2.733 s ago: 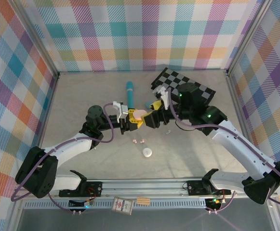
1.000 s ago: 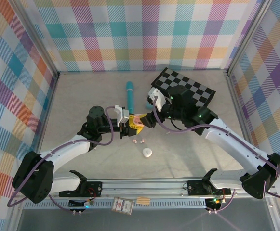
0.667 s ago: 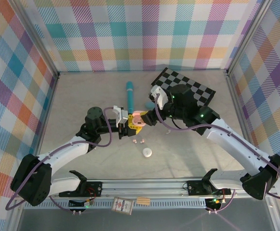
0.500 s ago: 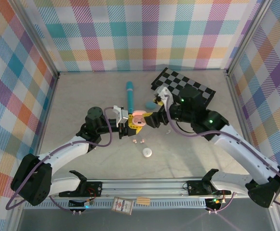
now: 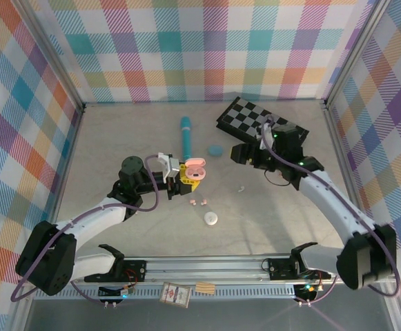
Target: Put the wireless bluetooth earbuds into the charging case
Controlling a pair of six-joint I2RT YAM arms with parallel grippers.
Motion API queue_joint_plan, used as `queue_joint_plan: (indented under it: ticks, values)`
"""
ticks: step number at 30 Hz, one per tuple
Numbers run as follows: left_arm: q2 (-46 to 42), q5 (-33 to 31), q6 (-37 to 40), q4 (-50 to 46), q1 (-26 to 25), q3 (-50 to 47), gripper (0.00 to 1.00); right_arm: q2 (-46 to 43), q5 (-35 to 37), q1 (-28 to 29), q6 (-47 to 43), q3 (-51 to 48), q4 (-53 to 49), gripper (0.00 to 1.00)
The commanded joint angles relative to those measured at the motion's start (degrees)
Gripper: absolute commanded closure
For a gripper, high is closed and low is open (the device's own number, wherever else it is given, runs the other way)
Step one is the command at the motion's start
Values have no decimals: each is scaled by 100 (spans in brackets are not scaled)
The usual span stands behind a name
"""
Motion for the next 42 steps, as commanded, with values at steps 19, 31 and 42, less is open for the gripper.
queue_joint_plan:
  ticks: [19,31,42]
  values:
    - [-330,152,-142,327,165,-60,65,2589,-317,1562,1767,-527,1726,51]
    - [-359,165,-116,242,169,-42,65,3178,-409,1793,1768,-291,1876,57]
    - [-360,173,-82,235,165,-51,65,3238,-439,1918,1702,-210,1845,58]
